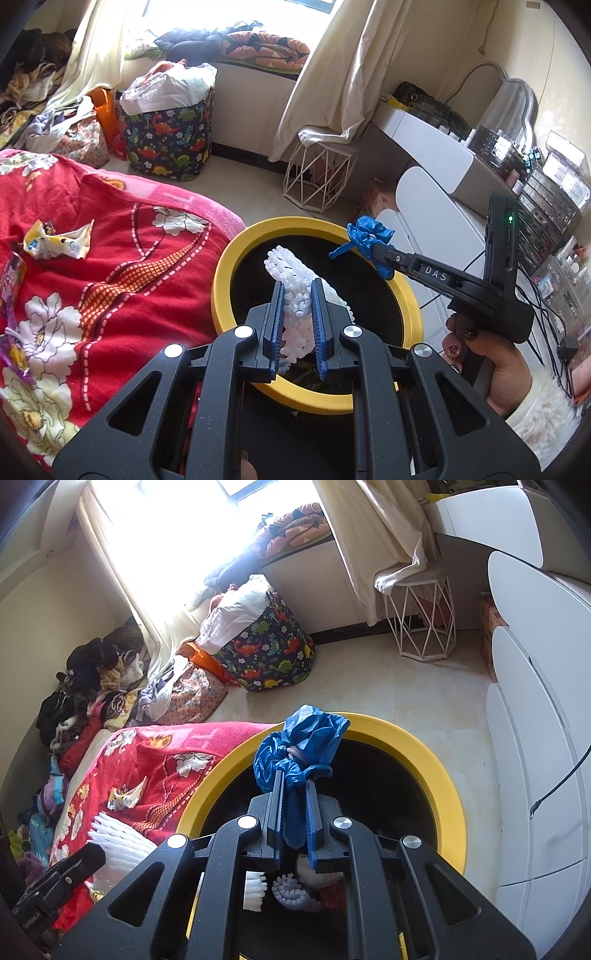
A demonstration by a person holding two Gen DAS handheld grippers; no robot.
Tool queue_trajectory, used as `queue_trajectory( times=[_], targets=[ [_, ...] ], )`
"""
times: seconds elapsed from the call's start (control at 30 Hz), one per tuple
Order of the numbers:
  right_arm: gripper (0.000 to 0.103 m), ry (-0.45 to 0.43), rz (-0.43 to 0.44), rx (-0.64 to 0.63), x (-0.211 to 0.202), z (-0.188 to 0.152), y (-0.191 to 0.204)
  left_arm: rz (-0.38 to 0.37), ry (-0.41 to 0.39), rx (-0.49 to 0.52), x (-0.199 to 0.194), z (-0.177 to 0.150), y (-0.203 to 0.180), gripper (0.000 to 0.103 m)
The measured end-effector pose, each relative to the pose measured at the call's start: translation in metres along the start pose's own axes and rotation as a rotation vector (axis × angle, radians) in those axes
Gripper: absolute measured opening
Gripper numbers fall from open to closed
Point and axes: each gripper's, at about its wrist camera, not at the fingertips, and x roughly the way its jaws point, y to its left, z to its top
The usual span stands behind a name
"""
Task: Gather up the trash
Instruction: 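Open both tools over the bin to drop the blue bag and foam net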
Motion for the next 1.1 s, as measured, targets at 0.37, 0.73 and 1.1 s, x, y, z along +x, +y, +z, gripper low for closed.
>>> queue_trajectory(
  times=[0.37, 0.73, 1.1],
  targets=[
    [0.012, 0.034, 0.012, -0.012, 0.008, -0.002, 0.0, -0.003, 0.038, 0.003, 0.014, -0.006, -0.004, 0.01],
    [0.057, 0.037, -0.005, 0.001, 0.01, -0.003, -0.002, -0.016, 0.027, -0.031, 0.014, -0.003, 0.003, 0.064],
    [0.072, 0.006, -0.011, -0.009, 0.001, -0.003, 0.01, 0.084, -0.035, -0.025, -0.007, 0.002, 0.016, 0.092]
  ],
)
